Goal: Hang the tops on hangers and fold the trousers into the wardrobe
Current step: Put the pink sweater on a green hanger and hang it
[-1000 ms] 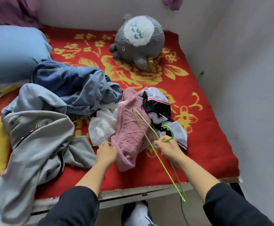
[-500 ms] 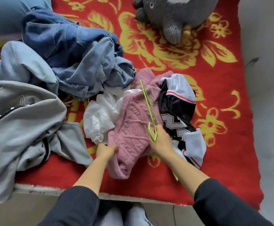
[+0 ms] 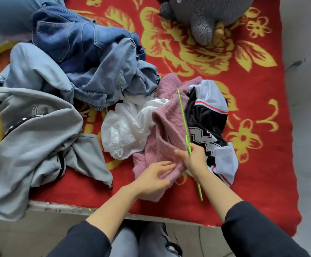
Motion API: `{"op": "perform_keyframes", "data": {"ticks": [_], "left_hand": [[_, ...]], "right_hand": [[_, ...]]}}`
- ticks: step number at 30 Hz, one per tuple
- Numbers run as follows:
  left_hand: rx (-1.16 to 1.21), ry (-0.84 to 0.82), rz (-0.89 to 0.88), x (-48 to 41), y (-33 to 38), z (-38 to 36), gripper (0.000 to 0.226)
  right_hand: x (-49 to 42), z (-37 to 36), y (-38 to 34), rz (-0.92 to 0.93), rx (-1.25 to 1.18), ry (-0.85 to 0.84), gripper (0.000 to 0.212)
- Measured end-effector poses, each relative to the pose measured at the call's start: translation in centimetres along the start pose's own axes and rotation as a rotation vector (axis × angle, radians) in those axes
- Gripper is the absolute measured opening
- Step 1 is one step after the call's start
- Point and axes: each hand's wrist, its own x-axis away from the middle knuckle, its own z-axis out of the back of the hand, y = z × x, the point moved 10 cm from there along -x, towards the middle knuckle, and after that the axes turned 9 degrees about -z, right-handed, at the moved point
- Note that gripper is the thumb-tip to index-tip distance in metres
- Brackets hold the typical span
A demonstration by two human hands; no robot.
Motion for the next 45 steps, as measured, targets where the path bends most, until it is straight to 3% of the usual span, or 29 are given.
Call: {"op": "perform_keyframes", "data": {"ticks": [2,4,6,8,10,12,14,15,17,19,23,27,32,39,43,45], "left_hand": [[0.248,0.220,0.096,0.0,-0.5,3.0,0.041],[0.132,0.547,0.199,0.1,-1.3,8.0,0.032],[0.091,0.693,0.217,-0.9,-0.7,11.3,0.043],[0.129,0.642,0.138,-3.4,1.2,12.5,0.067],[0.107,0.489,0.054,-6.0,3.1,11.9,0.079],[0.005,0.349,0.023,-7.7,4.4,10.6,0.062],[-0.146,0.308,0.051,-8.4,5.6,10.2,0.022],[-0.175,0.329,0.080,-8.2,6.2,10.5,0.012],[-0.146,0.390,0.120,-7.1,7.6,11.3,0.013],[-0.032,0.416,0.124,-5.7,10.0,12.0,0.020],[0.177,0.527,-0.052,-3.0,18.6,14.2,0.026],[0.330,0.683,-0.167,0.4,25.8,18.0,0.041],[0.342,0.796,-0.353,6.0,35.0,22.7,0.047],[0.373,0.859,-0.715,14.2,47.0,25.5,0.033],[0.331,0.939,-0.756,16.6,48.9,26.8,0.020],[0.229,0.939,-0.680,16.3,48.2,26.8,0.016]], "right_hand": [[0.5,0.6,0.6,-0.033,-0.093,-0.025,0.020],[1.7,1.0,1.0,-0.059,-0.169,-0.054,0.014],[2.9,1.6,1.0,-0.052,-0.155,-0.052,0.010],[4.6,1.9,0.7,-0.032,-0.147,-0.089,0.011],[6.2,2.1,0.5,-0.012,-0.143,-0.122,0.016],[7.7,2.6,0.2,-0.004,-0.162,-0.140,0.022],[8.8,3.6,0.1,0.002,-0.184,-0.128,0.013],[9.2,4.5,0.0,0.015,-0.187,-0.099,0.013],[10.0,6.8,0.0,0.020,-0.218,-0.040,0.036],[11.1,8.8,-1.0,0.039,-0.190,-0.035,0.041],[14.0,12.1,-6.8,0.242,0.000,-0.020,0.020],[17.6,16.2,-13.1,0.358,-0.036,0.017,0.021],[24.3,20.4,-21.7,0.581,-0.008,0.067,0.019],[33.9,26.4,-31.1,0.861,0.000,0.127,0.023],[36.3,27.6,-33.3,0.929,0.024,0.130,0.034],[35.3,27.0,-33.2,0.912,0.052,0.121,0.032]]}}
